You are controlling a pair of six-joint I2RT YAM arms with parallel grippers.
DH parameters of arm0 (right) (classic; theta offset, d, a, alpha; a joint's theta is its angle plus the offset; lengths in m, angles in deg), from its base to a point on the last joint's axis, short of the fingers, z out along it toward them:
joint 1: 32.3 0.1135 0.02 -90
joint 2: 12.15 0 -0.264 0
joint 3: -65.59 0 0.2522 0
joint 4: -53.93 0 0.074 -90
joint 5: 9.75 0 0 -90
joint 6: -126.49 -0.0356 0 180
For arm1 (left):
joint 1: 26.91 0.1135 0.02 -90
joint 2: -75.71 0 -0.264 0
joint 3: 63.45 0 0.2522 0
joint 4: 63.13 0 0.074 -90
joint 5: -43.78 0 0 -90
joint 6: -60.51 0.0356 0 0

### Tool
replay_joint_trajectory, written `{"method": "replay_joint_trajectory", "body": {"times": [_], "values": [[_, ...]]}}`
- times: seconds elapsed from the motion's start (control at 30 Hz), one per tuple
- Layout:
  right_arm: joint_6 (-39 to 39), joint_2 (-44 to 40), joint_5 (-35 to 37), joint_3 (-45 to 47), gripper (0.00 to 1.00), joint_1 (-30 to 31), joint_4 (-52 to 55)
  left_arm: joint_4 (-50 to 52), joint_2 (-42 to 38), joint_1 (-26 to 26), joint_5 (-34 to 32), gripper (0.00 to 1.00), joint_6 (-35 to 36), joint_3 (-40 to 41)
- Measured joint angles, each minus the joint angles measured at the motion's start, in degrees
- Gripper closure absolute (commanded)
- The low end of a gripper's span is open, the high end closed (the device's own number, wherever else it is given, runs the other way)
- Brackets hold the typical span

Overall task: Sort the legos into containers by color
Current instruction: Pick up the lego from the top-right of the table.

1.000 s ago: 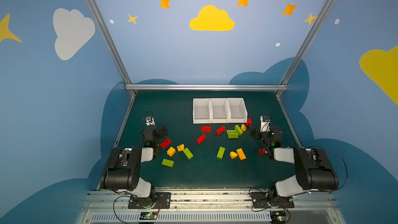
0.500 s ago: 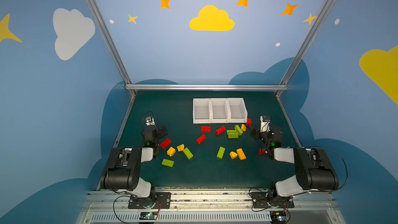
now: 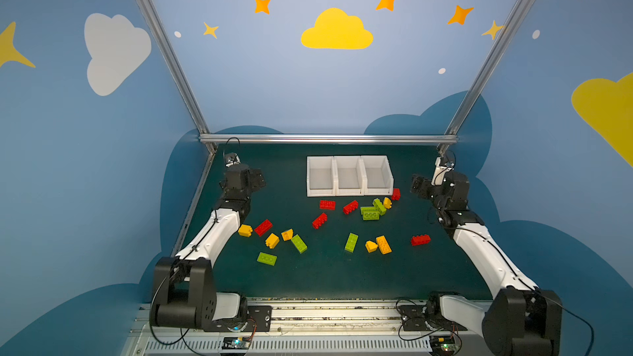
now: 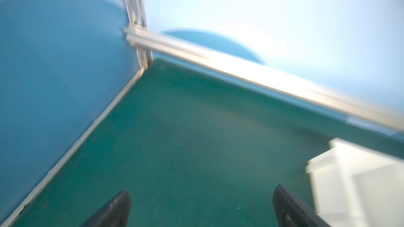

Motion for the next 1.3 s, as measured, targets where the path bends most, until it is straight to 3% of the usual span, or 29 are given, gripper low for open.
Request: {"method": "replay_joint_trajectory", "body": {"times": [0.2,0.47,0.57,0.83,1.07,1.3], "values": [[-5.64,0.94,-2.34,-2.8,0.16,0.7,15.23,21.29,-5.55,-7.41,0.33,0.0,-6.69,-6.36],[-5.25,11.3,-3.58,-8.41,0.4,2.89,26.45,31.52,-17.44,-11.1,4.81,0.0,-10.99,1.33],[-4.33,16.28,-3.72,-11.21,0.4,2.97,28.92,32.54,-19.32,-11.17,6.23,0.0,-11.67,2.8],[-1.6,28.15,-1.92,-18.14,0.25,6.1,31.23,32.2,-22.49,-11.17,7.19,0.0,-11.72,6.14],[-0.55,35.95,0.83,-21.94,0.27,7.39,32.24,31.71,-21.97,-11.37,8.41,0.0,-12.07,6.75],[-0.35,39.65,2.29,-25.68,0.36,7.34,32.22,31.56,-20.72,-11.47,8.46,0.0,-12.11,6.75]]}}
